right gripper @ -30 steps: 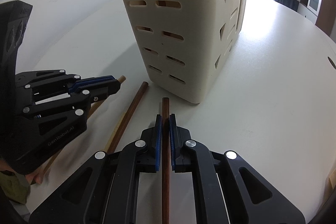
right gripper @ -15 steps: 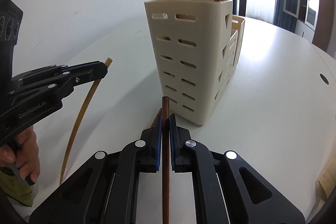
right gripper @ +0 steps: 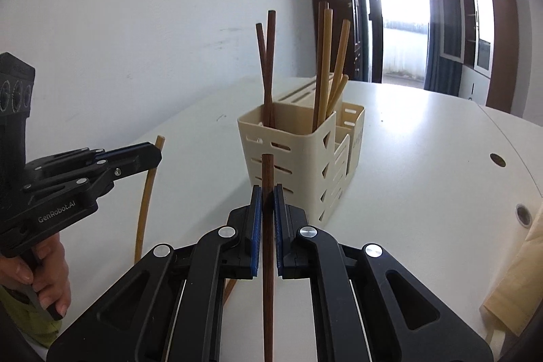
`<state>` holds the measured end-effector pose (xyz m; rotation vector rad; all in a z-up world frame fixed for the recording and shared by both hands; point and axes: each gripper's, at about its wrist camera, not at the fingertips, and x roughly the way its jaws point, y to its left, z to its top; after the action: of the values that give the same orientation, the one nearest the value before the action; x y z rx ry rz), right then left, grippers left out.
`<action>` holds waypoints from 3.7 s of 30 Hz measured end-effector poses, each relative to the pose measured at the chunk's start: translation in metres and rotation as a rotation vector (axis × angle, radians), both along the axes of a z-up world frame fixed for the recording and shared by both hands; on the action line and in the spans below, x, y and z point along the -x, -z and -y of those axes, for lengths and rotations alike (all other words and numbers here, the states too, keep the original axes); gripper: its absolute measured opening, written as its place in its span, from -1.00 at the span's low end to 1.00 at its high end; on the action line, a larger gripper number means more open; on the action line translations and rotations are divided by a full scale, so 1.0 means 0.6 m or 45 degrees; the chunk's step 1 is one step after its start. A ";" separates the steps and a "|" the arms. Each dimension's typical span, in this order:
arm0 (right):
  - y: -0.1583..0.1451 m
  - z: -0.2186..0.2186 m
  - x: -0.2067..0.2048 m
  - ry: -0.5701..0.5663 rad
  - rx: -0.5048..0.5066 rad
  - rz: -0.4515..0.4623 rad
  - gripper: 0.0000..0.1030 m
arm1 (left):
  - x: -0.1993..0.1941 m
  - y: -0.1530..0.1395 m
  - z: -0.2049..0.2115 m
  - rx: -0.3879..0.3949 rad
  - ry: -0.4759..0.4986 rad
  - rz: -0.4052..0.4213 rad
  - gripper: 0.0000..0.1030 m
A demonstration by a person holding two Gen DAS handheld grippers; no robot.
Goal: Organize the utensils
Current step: 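Lift both chopsticks with both tools up over the cream holder, then lower both chopsticks into the holder with both tools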
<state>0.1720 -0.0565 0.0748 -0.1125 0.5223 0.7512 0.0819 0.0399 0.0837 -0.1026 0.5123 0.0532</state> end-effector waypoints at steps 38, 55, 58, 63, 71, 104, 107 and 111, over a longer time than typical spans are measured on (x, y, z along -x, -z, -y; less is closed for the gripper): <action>-0.231 0.026 0.055 0.019 -0.279 0.436 -0.85 | 0.028 -0.201 0.042 -0.049 0.072 0.423 -0.89; -0.240 0.036 0.051 0.091 -0.419 0.543 -0.85 | 0.015 -0.221 0.030 0.011 0.062 0.607 -0.89; -0.245 0.042 0.053 0.107 -0.470 0.582 -0.86 | 0.012 -0.220 0.028 0.013 0.055 0.653 -0.89; -0.249 0.050 0.048 0.130 -0.561 0.623 -0.85 | 0.008 -0.220 0.028 0.012 0.016 0.736 -0.89; -0.231 0.017 0.002 0.139 -0.519 0.608 -0.85 | -0.029 -0.204 0.036 0.009 0.000 0.753 -0.89; -0.153 -0.024 -0.037 0.140 -0.199 0.389 -0.85 | -0.116 -0.129 0.041 -0.088 0.025 0.363 -0.89; -0.151 -0.024 -0.038 0.137 -0.181 0.381 -0.84 | -0.116 -0.128 0.038 -0.094 0.026 0.350 -0.89; -0.150 -0.026 -0.042 0.127 -0.158 0.364 -0.84 | -0.113 -0.129 0.040 -0.094 0.030 0.337 -0.89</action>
<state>0.1973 -0.0410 0.1647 -0.0760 0.2071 0.6551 0.1498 0.0158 0.1613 -0.0306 0.2467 0.0349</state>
